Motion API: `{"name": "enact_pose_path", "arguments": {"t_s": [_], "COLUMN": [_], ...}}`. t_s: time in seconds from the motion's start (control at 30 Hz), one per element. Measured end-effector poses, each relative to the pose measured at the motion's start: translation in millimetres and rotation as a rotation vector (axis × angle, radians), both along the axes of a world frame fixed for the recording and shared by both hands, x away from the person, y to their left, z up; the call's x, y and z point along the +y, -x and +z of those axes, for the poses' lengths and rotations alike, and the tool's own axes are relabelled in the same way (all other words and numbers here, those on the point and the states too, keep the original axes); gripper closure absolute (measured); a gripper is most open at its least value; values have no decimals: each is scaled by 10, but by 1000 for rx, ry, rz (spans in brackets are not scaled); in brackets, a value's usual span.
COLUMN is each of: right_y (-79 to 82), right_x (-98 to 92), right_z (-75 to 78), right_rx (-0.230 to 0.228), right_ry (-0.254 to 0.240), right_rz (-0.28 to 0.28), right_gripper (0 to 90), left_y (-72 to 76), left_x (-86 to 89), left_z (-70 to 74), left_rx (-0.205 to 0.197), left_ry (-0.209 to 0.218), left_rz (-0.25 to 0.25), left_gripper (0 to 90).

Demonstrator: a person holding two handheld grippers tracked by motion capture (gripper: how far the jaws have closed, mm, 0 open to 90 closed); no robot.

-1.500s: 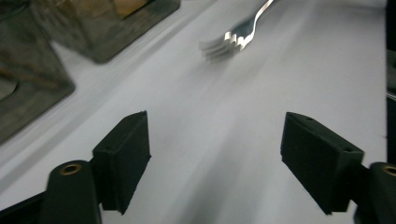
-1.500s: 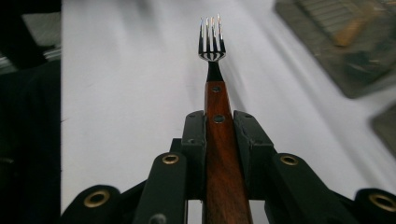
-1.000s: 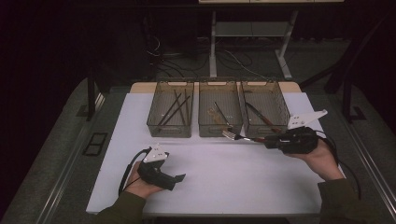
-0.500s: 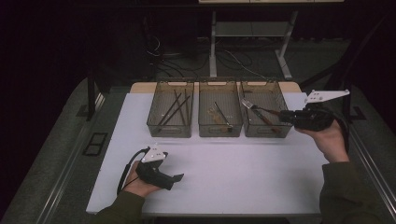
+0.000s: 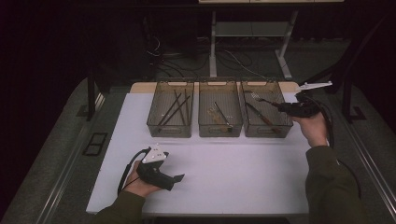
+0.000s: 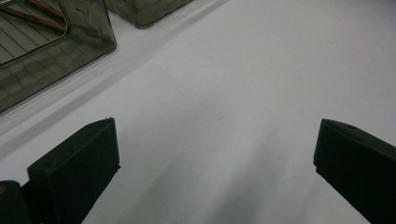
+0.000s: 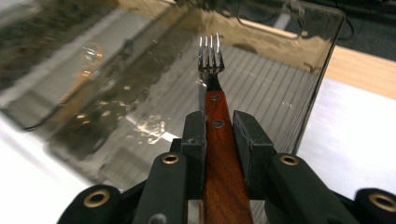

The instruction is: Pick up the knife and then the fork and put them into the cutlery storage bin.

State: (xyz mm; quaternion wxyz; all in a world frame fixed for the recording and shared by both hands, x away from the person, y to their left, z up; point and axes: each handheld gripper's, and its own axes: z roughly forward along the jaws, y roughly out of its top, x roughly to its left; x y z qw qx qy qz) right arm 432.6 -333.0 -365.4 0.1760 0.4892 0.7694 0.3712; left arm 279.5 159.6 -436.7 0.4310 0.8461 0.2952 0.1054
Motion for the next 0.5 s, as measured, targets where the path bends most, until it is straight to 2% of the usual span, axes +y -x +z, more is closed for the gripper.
{"name": "enact_pose_path", "arguments": {"t_s": [0.13, 0.27, 0.43, 0.5], "right_y": [-117, -184, -210, -202], "right_x": [95, 165, 251, 266], "right_z": [-124, -216, -255, -250], "right_rx": [44, 71, 70, 61], "right_ry": [13, -7, 9, 7], "right_rz": [-18, -20, -12, -9], "right_gripper": [753, 753, 746, 714], "left_y": [-2, 1, -1, 1], "left_x": [-2, -6, -10, -10], "left_z": [-3, -5, -9, -7], "left_rx": [4, 6, 8, 8], "left_ry": [0, -2, -6, -4], "left_rz": [-3, -12, -18, -22], "left_gripper": [0, 0, 0, 0]}}
